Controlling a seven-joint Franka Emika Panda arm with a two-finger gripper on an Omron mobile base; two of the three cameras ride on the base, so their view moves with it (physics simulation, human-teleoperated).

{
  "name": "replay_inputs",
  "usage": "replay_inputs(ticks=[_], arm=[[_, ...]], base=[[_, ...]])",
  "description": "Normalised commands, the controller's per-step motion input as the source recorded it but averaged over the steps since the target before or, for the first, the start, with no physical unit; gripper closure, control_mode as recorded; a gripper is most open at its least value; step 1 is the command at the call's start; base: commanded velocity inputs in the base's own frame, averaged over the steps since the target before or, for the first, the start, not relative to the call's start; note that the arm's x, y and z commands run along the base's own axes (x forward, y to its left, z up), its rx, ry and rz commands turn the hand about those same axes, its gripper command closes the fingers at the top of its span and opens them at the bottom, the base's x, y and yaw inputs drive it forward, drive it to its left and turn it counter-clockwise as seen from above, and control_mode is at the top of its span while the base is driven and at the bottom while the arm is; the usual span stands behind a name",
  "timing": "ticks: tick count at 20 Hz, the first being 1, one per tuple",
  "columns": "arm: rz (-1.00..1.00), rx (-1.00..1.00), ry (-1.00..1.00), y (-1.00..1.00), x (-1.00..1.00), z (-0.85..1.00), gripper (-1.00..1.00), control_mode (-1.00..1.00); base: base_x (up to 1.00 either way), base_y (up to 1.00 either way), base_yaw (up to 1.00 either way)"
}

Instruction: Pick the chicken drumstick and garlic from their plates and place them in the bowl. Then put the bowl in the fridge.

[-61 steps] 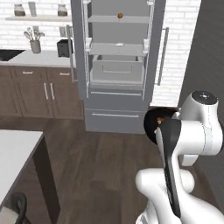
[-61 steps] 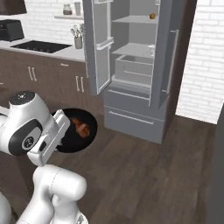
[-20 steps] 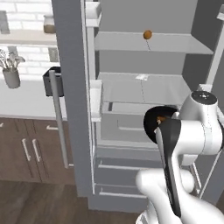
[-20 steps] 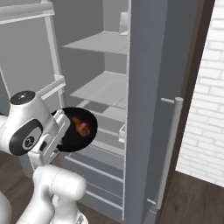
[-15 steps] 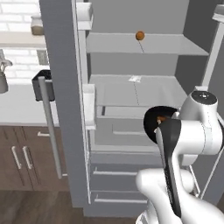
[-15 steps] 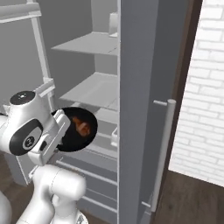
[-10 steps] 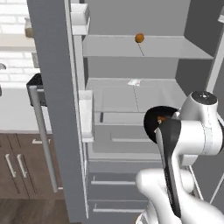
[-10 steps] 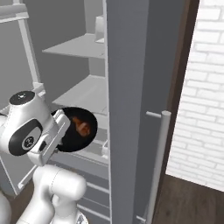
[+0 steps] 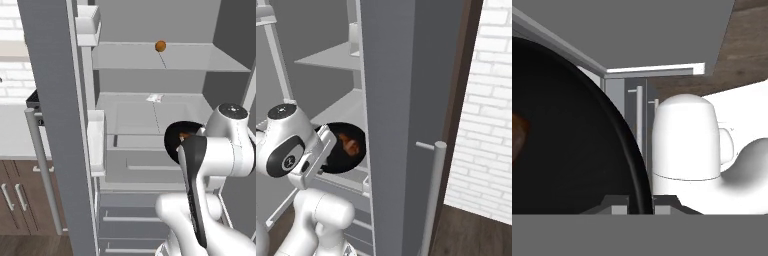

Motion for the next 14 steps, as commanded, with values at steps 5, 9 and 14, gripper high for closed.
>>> replay_inputs(ticks=[5,9,14], arm=[[0.0,0.0,0.0,0.0,0.03,0.0,1.0,-1.0],[0.0,-0.02,-0.07,0.05,0.55,0.04,1.0,-1.0],[0.0,-0.04,-0.04,0.03,0.9,0.07,1.0,-1.0]], base=[[0.0,0.0,0.0],[0.0,0.0,0.0],[0.0,0.0,0.0]])
